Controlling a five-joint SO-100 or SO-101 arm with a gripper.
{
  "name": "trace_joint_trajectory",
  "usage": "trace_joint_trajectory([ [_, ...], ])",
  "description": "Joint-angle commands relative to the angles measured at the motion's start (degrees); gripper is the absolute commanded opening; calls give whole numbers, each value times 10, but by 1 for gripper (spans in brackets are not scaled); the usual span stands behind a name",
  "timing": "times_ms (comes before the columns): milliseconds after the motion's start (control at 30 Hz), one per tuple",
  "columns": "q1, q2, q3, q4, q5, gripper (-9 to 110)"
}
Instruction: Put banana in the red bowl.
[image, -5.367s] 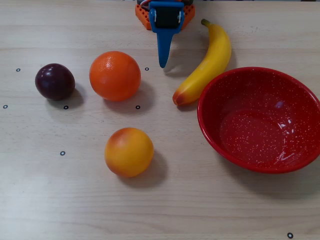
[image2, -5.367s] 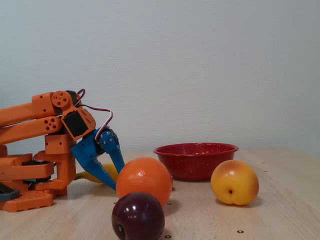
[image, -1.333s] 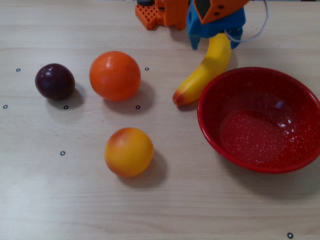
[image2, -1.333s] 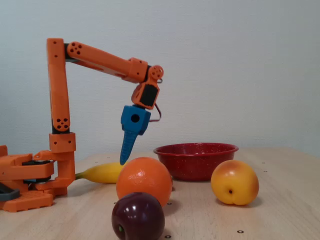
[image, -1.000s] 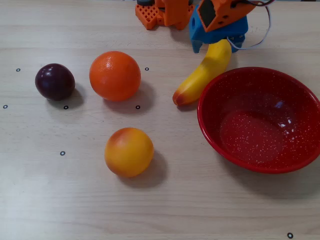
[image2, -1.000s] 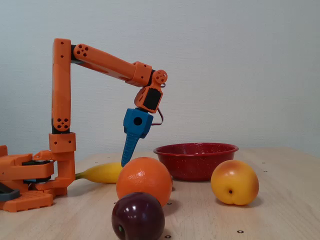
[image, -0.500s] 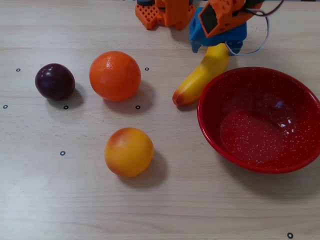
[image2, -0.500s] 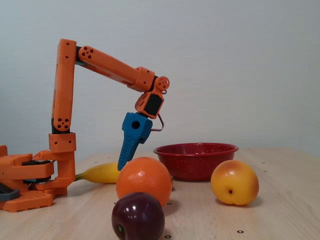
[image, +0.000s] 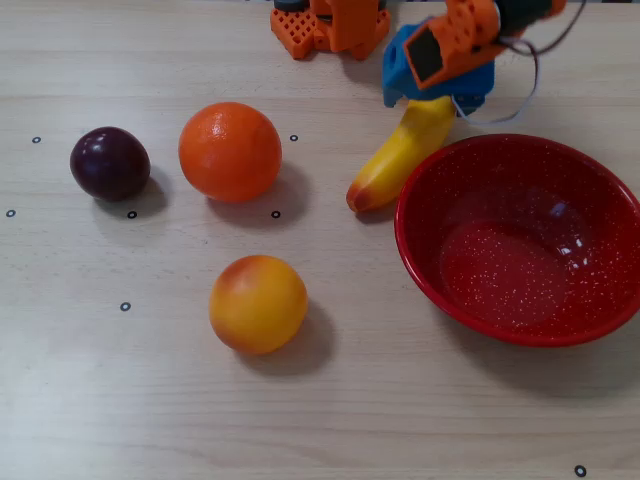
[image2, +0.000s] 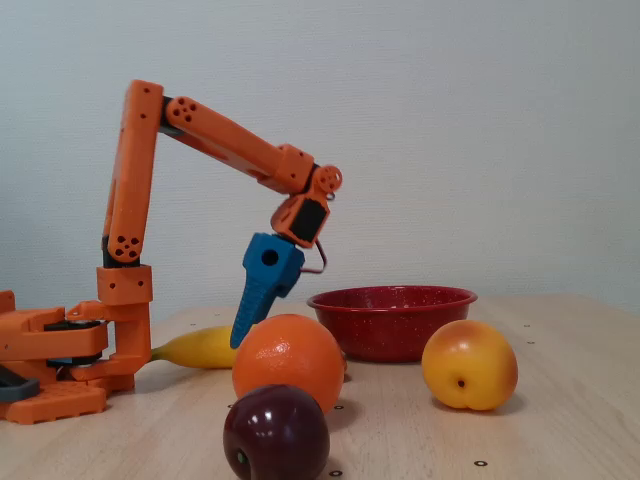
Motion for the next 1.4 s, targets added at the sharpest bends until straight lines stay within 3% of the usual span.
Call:
trace_joint_trajectory([
  [0, -9, 19, -48, -2, 12, 30],
  [867, -18, -26, -40, -76, 51, 29],
  [1367, -11, -25, -34, -86, 54, 16],
])
